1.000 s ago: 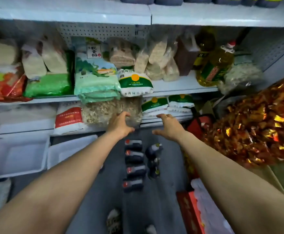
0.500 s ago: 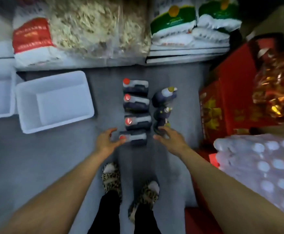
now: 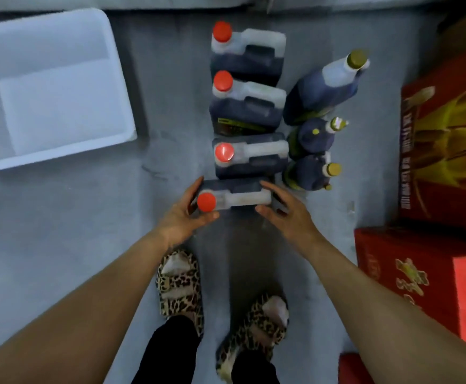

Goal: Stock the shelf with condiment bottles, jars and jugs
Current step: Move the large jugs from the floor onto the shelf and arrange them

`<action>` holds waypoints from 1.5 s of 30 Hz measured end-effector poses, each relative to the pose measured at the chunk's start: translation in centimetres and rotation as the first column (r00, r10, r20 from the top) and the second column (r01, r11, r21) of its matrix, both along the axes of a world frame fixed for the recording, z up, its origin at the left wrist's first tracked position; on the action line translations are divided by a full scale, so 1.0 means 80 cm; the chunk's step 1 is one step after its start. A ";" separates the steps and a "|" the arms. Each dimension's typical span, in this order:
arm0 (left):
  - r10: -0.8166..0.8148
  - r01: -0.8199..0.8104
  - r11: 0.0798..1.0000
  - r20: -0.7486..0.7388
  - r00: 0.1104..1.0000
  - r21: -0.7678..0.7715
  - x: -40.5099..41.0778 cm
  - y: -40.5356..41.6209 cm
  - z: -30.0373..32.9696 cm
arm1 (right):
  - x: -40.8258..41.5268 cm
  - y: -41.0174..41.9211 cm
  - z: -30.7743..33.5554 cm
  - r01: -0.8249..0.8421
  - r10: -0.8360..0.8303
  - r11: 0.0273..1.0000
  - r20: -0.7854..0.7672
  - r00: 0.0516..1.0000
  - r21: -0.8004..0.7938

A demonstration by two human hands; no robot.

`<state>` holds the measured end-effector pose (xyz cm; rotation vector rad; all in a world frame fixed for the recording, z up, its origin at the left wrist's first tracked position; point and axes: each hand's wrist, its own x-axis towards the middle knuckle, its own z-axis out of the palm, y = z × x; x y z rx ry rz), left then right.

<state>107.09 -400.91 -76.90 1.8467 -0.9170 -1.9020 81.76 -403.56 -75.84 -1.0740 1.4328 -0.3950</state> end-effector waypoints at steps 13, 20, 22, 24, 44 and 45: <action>-0.117 0.117 0.993 -0.025 0.993 -0.028 0.016 -0.034 -0.025 | -0.001 -0.007 -0.035 -0.028 0.035 0.995 0.082 0.996 -0.091; -0.158 0.158 0.987 0.014 0.987 -0.014 0.021 -0.044 -0.027 | 0.006 -0.009 -0.031 0.044 -0.035 0.993 0.085 0.996 -0.111; -0.123 0.123 0.992 0.007 0.992 0.003 0.021 -0.042 -0.024 | 0.007 -0.016 -0.029 0.039 -0.033 0.993 0.062 0.998 -0.108; -0.083 0.082 0.996 0.011 0.997 0.033 0.017 -0.040 -0.018 | 0.005 -0.022 -0.025 0.058 -0.055 0.996 0.046 0.997 -0.065; 0.045 -0.050 0.995 0.062 0.997 0.085 -0.039 -0.057 0.360 | -0.009 -0.027 0.349 0.156 -0.144 0.987 -0.245 0.959 0.029; 0.055 -0.058 0.997 0.065 0.996 0.056 -0.038 -0.071 0.391 | -0.007 -0.039 0.380 0.159 -0.156 0.987 -0.259 0.953 -0.007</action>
